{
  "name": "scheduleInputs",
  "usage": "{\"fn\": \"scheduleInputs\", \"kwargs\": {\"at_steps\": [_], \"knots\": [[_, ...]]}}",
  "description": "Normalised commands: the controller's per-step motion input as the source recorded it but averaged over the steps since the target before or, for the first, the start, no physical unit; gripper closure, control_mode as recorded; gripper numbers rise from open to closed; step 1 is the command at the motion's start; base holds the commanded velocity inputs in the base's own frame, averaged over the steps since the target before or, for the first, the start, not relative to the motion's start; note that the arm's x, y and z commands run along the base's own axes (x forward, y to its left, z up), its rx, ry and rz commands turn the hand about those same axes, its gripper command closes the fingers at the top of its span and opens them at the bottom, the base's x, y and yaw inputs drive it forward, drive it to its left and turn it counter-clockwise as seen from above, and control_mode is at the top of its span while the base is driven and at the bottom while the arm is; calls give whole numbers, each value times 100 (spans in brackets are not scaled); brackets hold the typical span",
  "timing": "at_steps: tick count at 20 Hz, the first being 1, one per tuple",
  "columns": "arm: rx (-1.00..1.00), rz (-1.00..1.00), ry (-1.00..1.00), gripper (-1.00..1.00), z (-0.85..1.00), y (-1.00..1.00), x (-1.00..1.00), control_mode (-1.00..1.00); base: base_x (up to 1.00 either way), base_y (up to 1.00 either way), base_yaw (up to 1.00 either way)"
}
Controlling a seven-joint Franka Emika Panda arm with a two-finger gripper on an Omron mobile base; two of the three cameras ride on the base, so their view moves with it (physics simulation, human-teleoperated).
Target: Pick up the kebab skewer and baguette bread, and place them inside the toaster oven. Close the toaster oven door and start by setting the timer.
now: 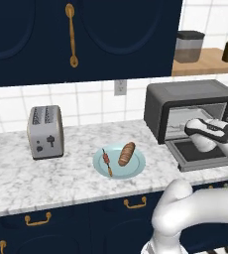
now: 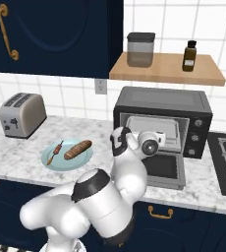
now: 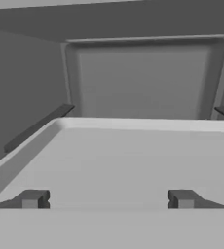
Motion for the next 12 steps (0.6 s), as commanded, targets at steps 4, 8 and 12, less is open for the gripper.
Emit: {"fn": "scheduleInputs", "kwargs": {"at_steps": [4, 8, 12], "knots": [[0, 0, 15, -100, -22, -43, -61, -100, 0, 0, 0], [0, 0, 12, -100, -24, -41, -72, -100, 0, 0, 0], [0, 0, 13, -100, -23, -41, -77, -100, 0, 0, 0]]}}
